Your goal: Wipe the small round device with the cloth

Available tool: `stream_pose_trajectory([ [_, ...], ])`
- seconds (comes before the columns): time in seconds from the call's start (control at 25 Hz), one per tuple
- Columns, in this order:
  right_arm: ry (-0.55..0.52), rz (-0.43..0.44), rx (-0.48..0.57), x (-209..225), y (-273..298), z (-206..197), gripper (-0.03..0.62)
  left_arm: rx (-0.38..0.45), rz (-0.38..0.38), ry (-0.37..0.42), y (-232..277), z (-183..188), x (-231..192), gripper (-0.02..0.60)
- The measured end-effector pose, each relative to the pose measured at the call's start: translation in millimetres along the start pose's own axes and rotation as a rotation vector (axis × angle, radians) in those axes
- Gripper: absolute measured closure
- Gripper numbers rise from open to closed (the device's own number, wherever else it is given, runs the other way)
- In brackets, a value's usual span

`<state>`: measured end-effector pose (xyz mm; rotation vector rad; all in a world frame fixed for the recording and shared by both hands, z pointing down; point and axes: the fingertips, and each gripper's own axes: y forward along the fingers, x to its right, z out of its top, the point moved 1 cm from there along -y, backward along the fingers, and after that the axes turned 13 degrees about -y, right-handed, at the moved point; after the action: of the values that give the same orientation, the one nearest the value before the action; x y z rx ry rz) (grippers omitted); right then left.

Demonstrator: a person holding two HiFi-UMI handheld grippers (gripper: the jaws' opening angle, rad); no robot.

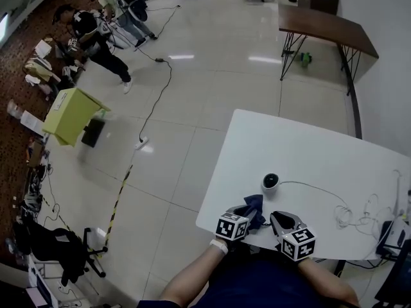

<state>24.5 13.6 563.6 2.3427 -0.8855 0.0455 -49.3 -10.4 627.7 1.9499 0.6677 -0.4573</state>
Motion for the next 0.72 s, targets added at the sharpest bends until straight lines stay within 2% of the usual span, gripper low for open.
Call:
stream_pose_trajectory([
  [0.12,0.024,0.016,0.037,0.1,-0.6,8.9,0.556,0.036,-0.052,-0.002,-10.6,10.1,13.2,0.494],
  [0.28,0.112,0.091,0.182,-2.8,-8.5,36.0,0.554,0.092,-0.119,-0.002,-28.5,25.5,29.6,0.494],
  [0.36,0.118,0.110,0.212,-2.8,-9.5,47.5,0.551,0.121,-0.147,0.007,-39.7,36.2,36.6,0.493],
  [0.52,0.160,0.174,0.214,-3.8,-6.1,61.5,0.466,0.179,-0.218,0.040,-61.0,57.4,54.1,0.492],
  [0.64,0.251,0.321,0.264,-14.6,-7.6,81.1,0.354,0.215,-0.289,0.083,-76.6,70.8,69.7,0.492],
  [0.72,0.347,0.422,0.311,-19.9,-10.4,93.8,0.311,0.233,-0.337,0.100,-85.7,77.5,79.5,0.492],
])
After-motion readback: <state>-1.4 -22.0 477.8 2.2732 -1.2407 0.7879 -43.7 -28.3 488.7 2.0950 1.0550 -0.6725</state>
